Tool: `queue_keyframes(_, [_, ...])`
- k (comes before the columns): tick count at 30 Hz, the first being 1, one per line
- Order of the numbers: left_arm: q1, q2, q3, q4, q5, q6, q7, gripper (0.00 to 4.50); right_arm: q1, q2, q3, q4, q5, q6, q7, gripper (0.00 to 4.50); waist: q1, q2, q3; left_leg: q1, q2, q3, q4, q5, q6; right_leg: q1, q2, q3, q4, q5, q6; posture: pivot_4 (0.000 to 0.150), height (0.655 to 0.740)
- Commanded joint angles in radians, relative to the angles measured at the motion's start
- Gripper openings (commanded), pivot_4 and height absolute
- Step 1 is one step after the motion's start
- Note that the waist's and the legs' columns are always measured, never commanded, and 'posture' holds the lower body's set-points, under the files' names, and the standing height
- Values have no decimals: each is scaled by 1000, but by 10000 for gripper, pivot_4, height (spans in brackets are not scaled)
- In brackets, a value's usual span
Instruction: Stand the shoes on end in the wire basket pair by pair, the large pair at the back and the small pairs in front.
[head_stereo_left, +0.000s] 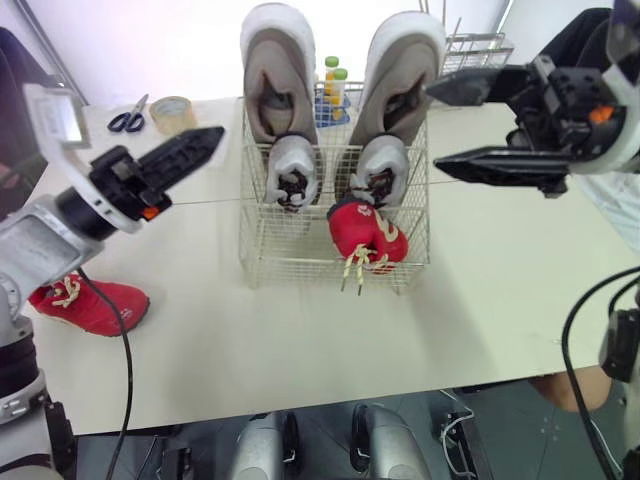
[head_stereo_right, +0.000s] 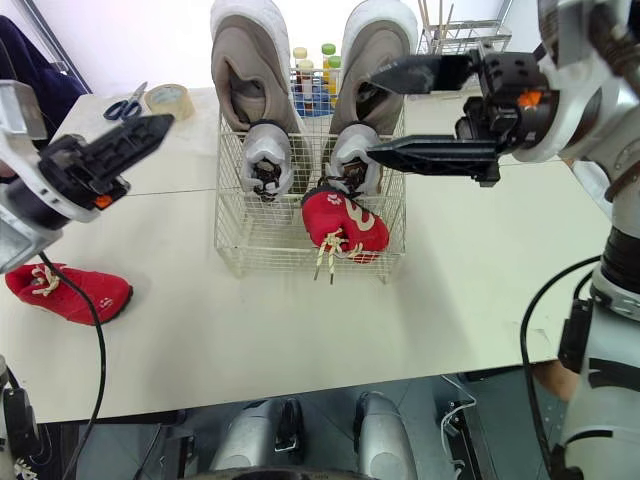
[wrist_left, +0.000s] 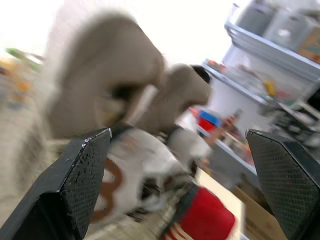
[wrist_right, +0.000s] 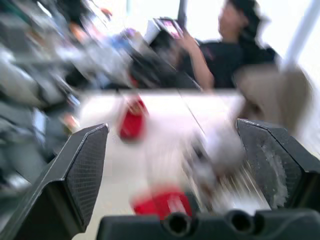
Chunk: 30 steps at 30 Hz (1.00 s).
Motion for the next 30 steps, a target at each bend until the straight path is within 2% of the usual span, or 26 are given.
queue_keyframes(1, [-25,80,64,21,126,-37,123,45000,-53,43,32,38,46,10,40,44204,2,0,0,0,0,0,0,0,0,0,0,0,0,0,0,1500,7400])
queue_keyframes(4, [-44,176,110,75,90,24,319,45000,-84,91,102,73,10,-34,100,44204,0,0,0,-1,-1,0,0,0,1,0,0,0,0,0,0,1500,7400])
queue_keyframes(9, [22,447,229,236,81,252,658,45000,-101,149,180,164,-58,-114,194,44204,-6,-1,1,-2,0,2,-2,0,1,-4,0,1,1,0,1,1500,7400])
queue_keyframes(12, [86,514,324,335,52,378,807,45000,-113,183,200,219,-89,-154,223,44204,-5,-1,1,-2,0,3,-2,0,0,-5,0,2,2,0,1,1500,7400])
queue_keyframes(16, [207,459,504,325,38,441,1077,45000,-165,237,223,288,-126,-183,240,44204,-2,-1,2,-2,0,3,-3,-2,-3,-6,0,2,3,0,1,1500,7400])
queue_keyframes(19, [454,406,637,221,-164,485,1292,45000,-204,261,237,335,-139,-189,291,44204,-5,-3,2,-3,0,3,-4,-2,-5,-8,-2,2,3,0,0,1500,7400])
queue_keyframes(20, [544,394,671,189,-248,467,1354,45000,-210,268,241,344,-146,-195,301,44204,-7,-4,2,-3,0,3,-4,-3,-6,-9,-5,3,3,0,0,1500,7400])
queue_keyframes(22, [695,349,716,116,-338,412,1433,45000,-207,280,248,353,-159,-203,313,44204,-7,-6,2,-3,0,2,-5,-4,-8,-11,-7,4,3,0,0,1500,7400])
queue_keyframes(25, [827,254,730,17,-353,312,1502,45000,-196,288,250,344,-172,-209,319,44204,-5,-6,2,-3,-1,2,-8,-4,-9,-14,-9,3,2,-2,-5,1500,7400])
queue_keyframes(28, [858,169,662,-75,-353,210,1489,45000,-191,279,242,322,-171,-197,313,44204,-2,-7,1,-2,-2,2,-10,-3,-11,-15,-10,3,2,-4,-11,1500,7400])
queue_keyframes(30, [843,151,604,-91,-353,155,1491,45000,-189,270,235,309,-168,-186,306,44204,0,-8,1,-2,-2,2,-13,-2,-13,-16,-10,3,1,-4,-13,1500,7400])
